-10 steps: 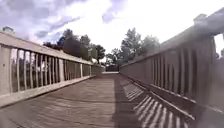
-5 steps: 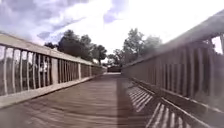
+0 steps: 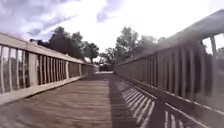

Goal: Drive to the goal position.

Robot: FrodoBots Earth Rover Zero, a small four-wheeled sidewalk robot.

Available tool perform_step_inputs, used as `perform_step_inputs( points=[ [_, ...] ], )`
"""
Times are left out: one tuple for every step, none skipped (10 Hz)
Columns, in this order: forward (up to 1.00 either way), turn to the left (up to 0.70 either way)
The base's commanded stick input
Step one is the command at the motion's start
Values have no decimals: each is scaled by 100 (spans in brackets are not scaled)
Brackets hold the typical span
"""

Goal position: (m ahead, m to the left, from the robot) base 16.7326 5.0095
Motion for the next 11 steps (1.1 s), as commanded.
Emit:
perform_step_inputs(
  points=[
    [100,0],
    [100,0],
    [100,0],
    [100,0],
    [100,0],
    [100,7],
    [100,23],
    [100,38],
    [100,23],
    [100,0],
    [100,0]
  ],
)
